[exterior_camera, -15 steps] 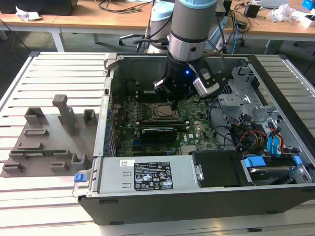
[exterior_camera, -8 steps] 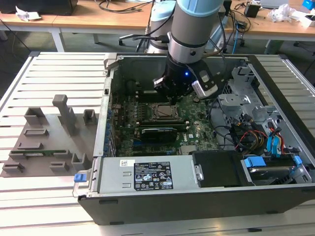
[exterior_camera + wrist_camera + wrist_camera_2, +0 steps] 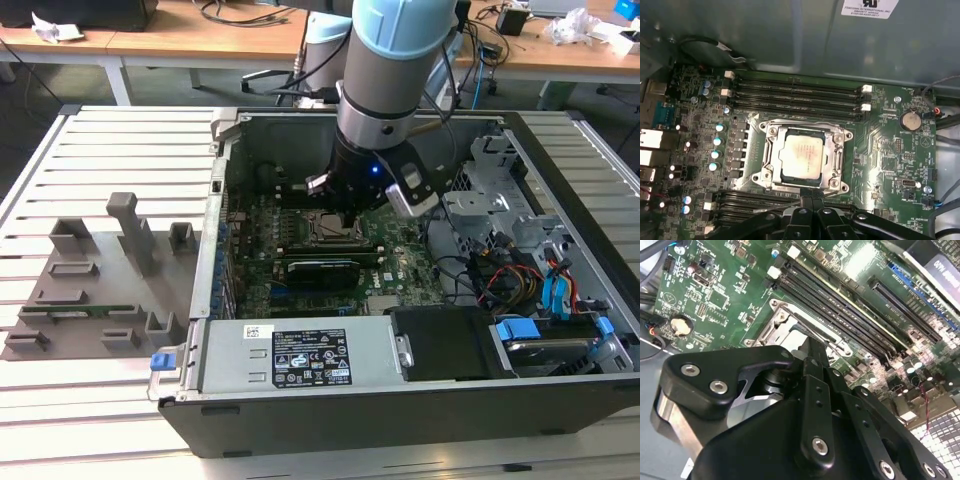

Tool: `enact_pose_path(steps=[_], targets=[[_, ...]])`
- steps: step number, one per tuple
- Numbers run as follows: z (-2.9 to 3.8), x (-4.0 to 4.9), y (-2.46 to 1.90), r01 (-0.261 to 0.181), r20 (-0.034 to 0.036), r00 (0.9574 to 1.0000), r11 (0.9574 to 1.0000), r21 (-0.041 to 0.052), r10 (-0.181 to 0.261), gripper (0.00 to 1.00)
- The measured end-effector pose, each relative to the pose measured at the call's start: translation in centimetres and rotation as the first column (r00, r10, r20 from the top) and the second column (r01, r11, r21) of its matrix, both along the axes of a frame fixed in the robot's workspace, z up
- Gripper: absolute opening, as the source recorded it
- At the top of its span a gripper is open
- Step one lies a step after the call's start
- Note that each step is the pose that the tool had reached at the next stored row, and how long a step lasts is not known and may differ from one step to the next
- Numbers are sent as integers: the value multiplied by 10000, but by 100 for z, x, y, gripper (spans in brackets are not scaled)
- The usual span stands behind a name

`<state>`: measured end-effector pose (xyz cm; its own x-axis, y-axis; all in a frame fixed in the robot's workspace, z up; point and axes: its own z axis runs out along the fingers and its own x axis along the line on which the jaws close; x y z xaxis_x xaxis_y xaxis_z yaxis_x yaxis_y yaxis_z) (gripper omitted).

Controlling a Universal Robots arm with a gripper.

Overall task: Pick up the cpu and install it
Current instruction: 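Install the second cpu locking lever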

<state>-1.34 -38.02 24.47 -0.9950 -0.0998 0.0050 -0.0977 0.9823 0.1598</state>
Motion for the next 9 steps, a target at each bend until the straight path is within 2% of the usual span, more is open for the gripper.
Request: enact_pose_path(steps=[4,7,9], targets=[[-8,0,-10,-1,0,10000,10000,-10,1,11],[-117,-10,-12,-1,0,10000,10000,-10,1,11],[-146,-17,-12,0,0,10000,10000,-10,0,11]])
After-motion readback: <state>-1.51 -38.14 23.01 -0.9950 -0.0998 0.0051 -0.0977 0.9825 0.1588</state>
